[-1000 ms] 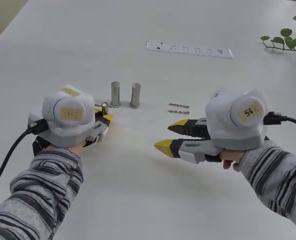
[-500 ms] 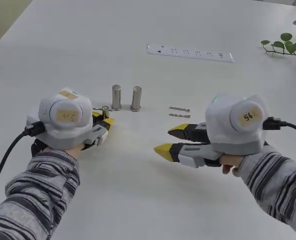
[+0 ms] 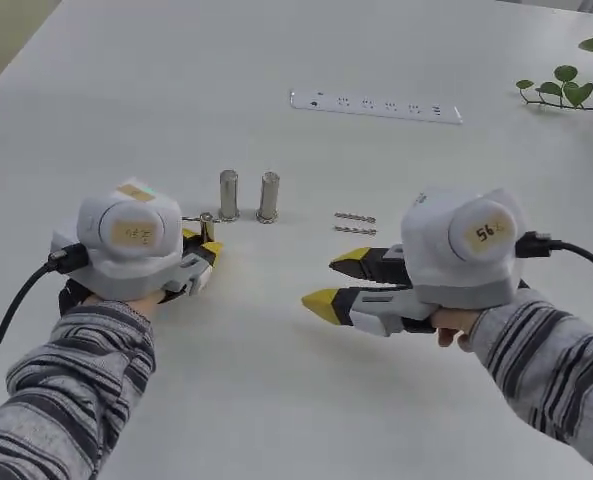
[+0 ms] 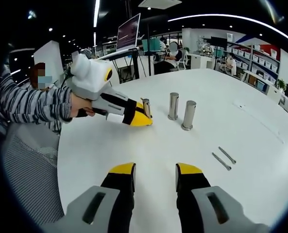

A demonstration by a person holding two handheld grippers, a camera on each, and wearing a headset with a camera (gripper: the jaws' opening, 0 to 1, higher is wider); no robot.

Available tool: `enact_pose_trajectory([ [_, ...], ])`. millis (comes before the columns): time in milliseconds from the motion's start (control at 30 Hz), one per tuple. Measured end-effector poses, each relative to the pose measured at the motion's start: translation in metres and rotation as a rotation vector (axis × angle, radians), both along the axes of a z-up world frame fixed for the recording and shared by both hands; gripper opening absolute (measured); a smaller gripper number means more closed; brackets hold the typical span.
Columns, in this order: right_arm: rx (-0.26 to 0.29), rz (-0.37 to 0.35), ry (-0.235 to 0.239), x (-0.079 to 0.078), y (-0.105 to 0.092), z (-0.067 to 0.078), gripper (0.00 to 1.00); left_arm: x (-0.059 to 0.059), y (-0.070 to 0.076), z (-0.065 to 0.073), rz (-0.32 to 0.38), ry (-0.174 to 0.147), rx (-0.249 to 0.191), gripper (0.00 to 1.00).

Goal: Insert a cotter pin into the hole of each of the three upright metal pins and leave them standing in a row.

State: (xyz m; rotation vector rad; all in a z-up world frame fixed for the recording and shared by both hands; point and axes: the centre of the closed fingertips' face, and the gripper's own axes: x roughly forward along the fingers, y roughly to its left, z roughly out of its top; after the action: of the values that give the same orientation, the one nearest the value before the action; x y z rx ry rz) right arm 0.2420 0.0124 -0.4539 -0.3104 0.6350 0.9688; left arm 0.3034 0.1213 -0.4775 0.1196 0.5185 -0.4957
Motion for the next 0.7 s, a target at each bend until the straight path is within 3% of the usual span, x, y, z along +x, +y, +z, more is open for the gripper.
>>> enact_pose_trajectory([
  [300, 0.013, -0.032, -0.007, 0.010, -0.003, 0.002, 0.29, -0.003, 0.003, 0.001, 0.001, 0.021, -0.016, 0.22],
  [700, 0.085, -0.113, -0.061, 0.047, 0.009, 0.022, 0.29, -0.012, 0.007, 0.018, 0.010, 0.000, -0.035, 0.53],
])
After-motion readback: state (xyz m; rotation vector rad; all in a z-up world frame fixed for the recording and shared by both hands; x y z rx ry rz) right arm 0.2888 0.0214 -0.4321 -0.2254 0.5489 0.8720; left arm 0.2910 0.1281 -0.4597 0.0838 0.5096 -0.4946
